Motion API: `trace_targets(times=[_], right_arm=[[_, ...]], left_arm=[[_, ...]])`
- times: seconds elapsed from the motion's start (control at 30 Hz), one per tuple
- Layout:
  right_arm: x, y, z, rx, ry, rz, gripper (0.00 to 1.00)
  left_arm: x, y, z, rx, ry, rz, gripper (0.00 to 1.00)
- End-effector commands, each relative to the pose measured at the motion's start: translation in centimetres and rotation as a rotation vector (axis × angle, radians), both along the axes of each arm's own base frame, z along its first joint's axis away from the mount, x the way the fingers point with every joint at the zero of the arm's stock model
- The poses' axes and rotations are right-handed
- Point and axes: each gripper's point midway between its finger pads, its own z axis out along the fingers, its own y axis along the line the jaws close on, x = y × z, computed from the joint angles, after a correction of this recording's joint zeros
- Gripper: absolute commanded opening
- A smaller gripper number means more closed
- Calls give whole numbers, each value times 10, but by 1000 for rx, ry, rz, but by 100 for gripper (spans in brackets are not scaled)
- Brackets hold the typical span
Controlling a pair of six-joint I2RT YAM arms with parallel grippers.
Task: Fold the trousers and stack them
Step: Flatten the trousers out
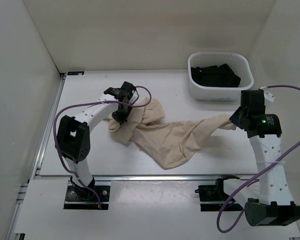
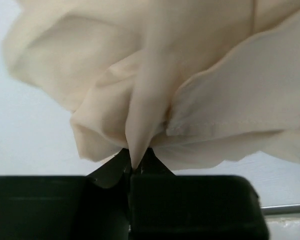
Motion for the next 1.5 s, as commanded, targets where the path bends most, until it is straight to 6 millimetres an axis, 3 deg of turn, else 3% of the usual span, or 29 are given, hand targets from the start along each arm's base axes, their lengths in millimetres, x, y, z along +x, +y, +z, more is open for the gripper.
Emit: trace_targets(times=[0.0, 0.1, 0.13, 0.2, 0.23, 0.27, 0.33, 0.47, 0.57, 0.67, 0.7, 0.77, 0.8, 0.87, 0.9, 0.93, 0.97, 1.0, 1.03, 1.07, 1.13, 1.17, 1.2, 1.23, 1.27, 1.3, 1.33, 1.4, 1.47], right_arm=[[-17, -44, 59, -175, -83, -173, 0], [-31, -75, 112, -327, -137, -291, 0], [-40, -85, 153, -368, -227, -339, 0], [-53, -103, 192, -453, -276, -442, 0], [-62, -107, 225, -465, -360, -461, 0], [-62, -107, 239, -473, -395, -461, 0], [-53, -107, 267, -475, -489, -455, 0], [-32, -92, 313, -439, -637, -352, 0], [8, -52, 335, -354, -769, -107, 0], [36, -6, 359, -237, -917, 102, 0], [51, 30, 361, -135, -954, 275, 0], [66, 68, 371, -19, -1021, 448, 0], [83, 108, 356, 124, -987, 617, 0], [107, 162, 337, 253, -937, 793, 0], [112, 186, 324, 292, -897, 860, 0], [104, 231, 315, 337, -863, 978, 0], [119, 263, 286, 354, -783, 1035, 0], [117, 292, 275, 368, -753, 1098, 0], [94, 338, 269, 411, -730, 1219, 0], [103, 378, 233, 443, -632, 1283, 0], [71, 442, 206, 500, -541, 1446, 0], [74, 471, 189, 532, -510, 1496, 0], [66, 489, 181, 581, -484, 1545, 0], [66, 501, 173, 621, -469, 1555, 0], [74, 514, 138, 684, -361, 1513, 0], [79, 520, 127, 708, -341, 1496, 0], [92, 524, 101, 692, -284, 1427, 17], [104, 521, 70, 646, -198, 1334, 72], [125, 491, 32, 574, -67, 1201, 99]], left_arm=[[44, 36, 112, -81, -347, 136, 14], [61, 96, 187, -165, -534, 293, 14], [55, 129, 209, -168, -590, 370, 14], [46, 160, 219, -133, -627, 450, 14], [38, 172, 222, -126, -640, 480, 14], [31, 193, 218, -112, -637, 535, 14], [20, 205, 196, -117, -584, 569, 14], [6, 206, 161, -168, -487, 581, 23], [-6, 182, 136, -268, -380, 528, 25], [-21, 159, 120, -363, -273, 487, 25], [-26, 152, 115, -392, -239, 477, 22], [-39, 139, 104, -433, -184, 456, 16], [-45, 134, 102, -434, -181, 443, 15], [-58, 130, 89, -431, -146, 441, 14], [-61, 133, 86, -412, -145, 450, 14], [-63, 136, 86, -399, -164, 454, 14], [-65, 142, 78, -364, -160, 471, 14], [-65, 145, 80, -350, -173, 476, 14], [-67, 147, 76, -336, -165, 483, 18], [-68, 150, 75, -319, -169, 491, 26], [-63, 153, 83, -312, -194, 491, 41], [-59, 153, 88, -315, -215, 488, 43], [-54, 157, 98, -318, -247, 495, 46], [-47, 159, 103, -335, -266, 497, 70], [-45, 156, 109, -351, -280, 487, 77], [-39, 155, 121, -382, -309, 479, 82], [-38, 152, 126, -400, -318, 468, 87], [-35, 142, 128, -443, -305, 436, 97], [-30, 135, 122, -451, -273, 418, 99]])
